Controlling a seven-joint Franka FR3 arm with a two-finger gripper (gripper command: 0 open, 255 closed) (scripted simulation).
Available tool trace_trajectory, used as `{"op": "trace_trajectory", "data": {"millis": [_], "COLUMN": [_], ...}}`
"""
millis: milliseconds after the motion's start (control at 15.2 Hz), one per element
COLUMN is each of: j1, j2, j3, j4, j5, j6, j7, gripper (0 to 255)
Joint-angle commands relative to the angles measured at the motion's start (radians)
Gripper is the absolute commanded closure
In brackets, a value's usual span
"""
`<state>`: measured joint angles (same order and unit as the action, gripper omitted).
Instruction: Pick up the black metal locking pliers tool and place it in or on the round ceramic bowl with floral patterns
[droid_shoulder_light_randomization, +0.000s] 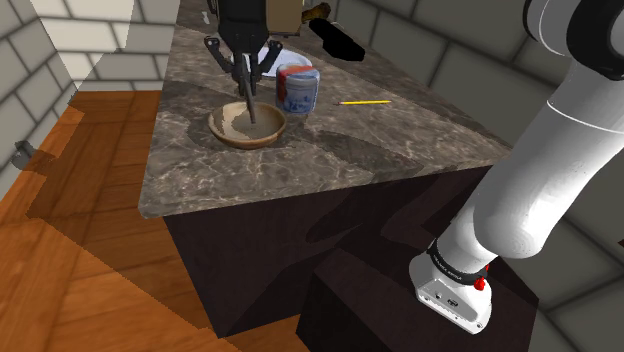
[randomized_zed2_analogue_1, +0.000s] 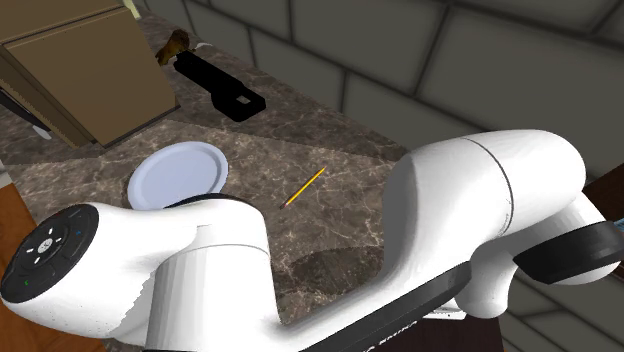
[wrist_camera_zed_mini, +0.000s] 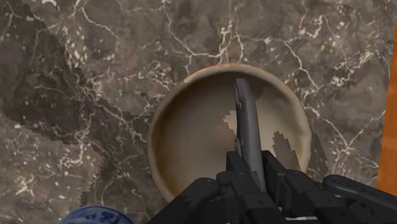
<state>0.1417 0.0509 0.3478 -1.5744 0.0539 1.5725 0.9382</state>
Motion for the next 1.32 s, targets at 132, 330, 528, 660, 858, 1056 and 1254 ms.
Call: {"op": "trace_trajectory", "data": {"millis": [132,330,528,660,858,1056,1254], "j1": [-0.001,-0.002,-0.002,-0.002,-0.001,-0.002,-0.002], "j2": [-0.011,-0.016,-0.016,-0.016,-0.016,-0.016,-0.016], "j3": [-0.001,-0.001,-0.001,-0.001,-0.001,-0.001,-0.001], "j4": [-0.068,-0.114,-0.119,-0.119,-0.119,-0.119,-0.119], "j5": [0.004,0.006,0.006,0.006,0.006,0.006,0.006], "j6": [0.058,0.099,0.104,0.104,0.104,0.103,0.104], "j7": [-0.005,-0.008,-0.009,-0.009,-0.009,-0.009,-0.009], "gripper": [255,255,255,255,255,0,0]}}
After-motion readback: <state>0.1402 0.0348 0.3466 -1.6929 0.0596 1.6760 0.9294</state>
